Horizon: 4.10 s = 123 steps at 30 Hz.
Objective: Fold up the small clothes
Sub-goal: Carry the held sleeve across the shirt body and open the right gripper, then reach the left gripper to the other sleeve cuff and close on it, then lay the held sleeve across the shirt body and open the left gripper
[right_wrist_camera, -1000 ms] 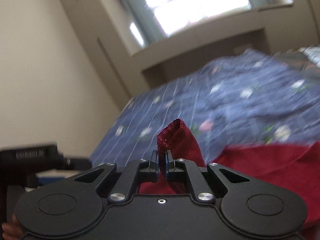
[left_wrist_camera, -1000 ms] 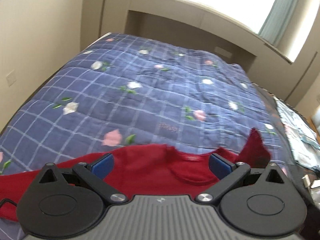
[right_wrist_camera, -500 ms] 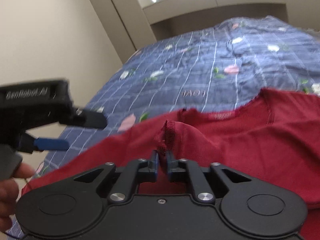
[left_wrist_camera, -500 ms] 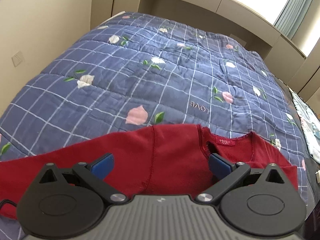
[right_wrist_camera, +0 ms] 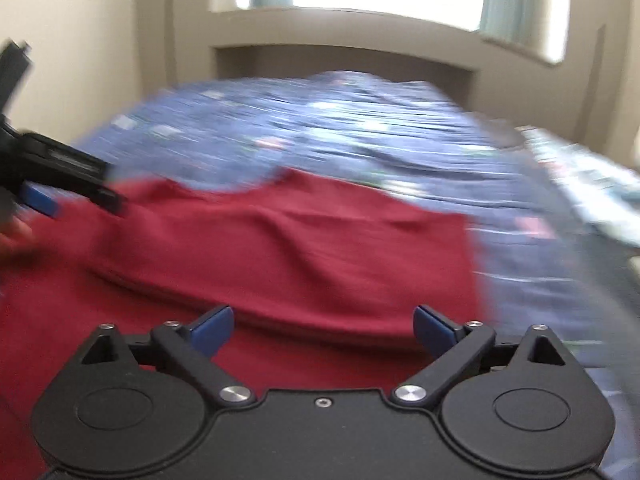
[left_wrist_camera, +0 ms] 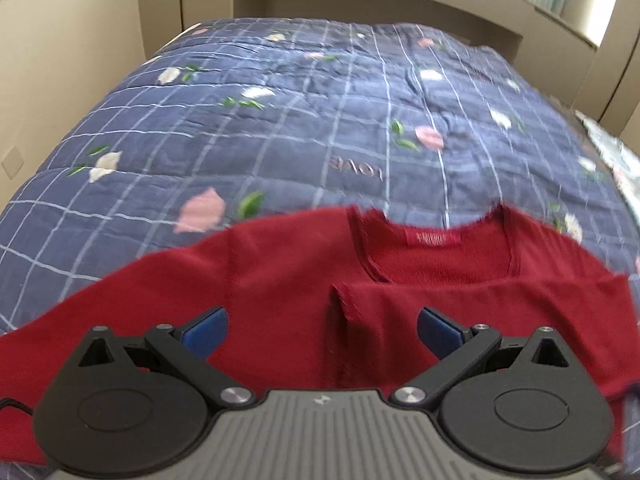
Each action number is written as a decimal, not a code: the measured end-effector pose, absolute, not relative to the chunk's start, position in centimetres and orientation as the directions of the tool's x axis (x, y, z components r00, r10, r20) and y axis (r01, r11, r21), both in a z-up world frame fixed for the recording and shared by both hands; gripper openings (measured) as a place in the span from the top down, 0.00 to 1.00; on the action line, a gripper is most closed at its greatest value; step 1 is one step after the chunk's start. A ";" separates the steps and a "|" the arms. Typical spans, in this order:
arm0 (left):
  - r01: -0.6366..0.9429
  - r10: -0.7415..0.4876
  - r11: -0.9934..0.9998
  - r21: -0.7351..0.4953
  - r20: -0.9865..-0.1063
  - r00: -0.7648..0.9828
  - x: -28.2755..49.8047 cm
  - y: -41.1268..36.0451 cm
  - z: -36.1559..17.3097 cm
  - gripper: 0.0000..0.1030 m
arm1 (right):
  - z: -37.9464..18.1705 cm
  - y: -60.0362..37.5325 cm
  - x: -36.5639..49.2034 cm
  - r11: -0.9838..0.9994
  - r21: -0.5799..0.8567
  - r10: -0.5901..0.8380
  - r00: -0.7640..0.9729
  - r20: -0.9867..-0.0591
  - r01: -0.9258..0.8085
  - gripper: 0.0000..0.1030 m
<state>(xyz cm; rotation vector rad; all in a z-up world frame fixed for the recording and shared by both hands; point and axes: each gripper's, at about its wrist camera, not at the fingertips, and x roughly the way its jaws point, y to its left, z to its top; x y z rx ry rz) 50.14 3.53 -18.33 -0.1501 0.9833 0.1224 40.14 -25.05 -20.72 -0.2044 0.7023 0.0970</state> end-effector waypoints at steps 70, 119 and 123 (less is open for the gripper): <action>-0.915 0.450 0.360 -0.183 -0.825 0.342 23.4 33.1 -18.2 0.00 | -19.5 -12.9 33.2 0.944 -0.084 0.162 0.670 -0.724 -0.319 0.01; -0.009 -0.131 0.947 -0.321 -0.411 0.902 46.6 1.3 -8.7 0.98 | -19.3 -31.0 31.5 0.999 -0.027 -0.038 0.701 -0.712 0.027 0.01; 0.069 -0.193 0.965 -0.254 -0.503 0.842 46.7 -4.3 -12.7 0.98 | -19.9 -33.3 31.5 0.998 -0.026 -0.054 0.695 -0.717 0.051 0.01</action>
